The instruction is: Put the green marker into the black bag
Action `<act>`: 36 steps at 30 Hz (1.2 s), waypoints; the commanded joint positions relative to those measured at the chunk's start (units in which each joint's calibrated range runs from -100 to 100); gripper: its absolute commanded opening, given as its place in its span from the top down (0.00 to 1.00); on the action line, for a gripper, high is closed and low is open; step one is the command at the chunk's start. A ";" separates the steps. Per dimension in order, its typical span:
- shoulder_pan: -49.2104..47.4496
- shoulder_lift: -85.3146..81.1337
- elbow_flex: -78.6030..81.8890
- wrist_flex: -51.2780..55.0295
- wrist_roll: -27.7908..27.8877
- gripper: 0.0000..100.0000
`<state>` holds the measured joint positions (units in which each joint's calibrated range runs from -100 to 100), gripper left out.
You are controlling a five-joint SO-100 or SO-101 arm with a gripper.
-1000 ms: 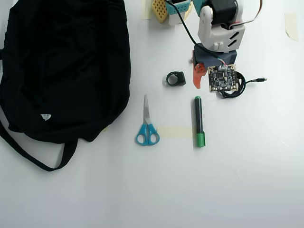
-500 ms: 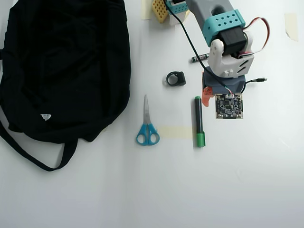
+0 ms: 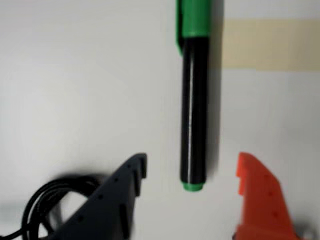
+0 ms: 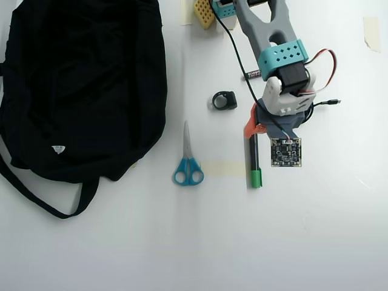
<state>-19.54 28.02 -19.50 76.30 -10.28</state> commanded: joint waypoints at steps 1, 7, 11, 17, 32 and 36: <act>0.55 0.28 -3.68 0.27 0.27 0.76; 0.77 2.93 -6.38 2.51 0.58 0.76; 0.92 4.01 -9.34 5.27 0.58 0.76; 1.89 5.34 -9.79 6.22 0.84 0.76; 1.74 8.25 -9.79 6.30 0.89 0.75; 1.67 8.33 -9.70 6.30 0.89 0.75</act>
<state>-17.56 37.24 -27.12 82.31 -9.69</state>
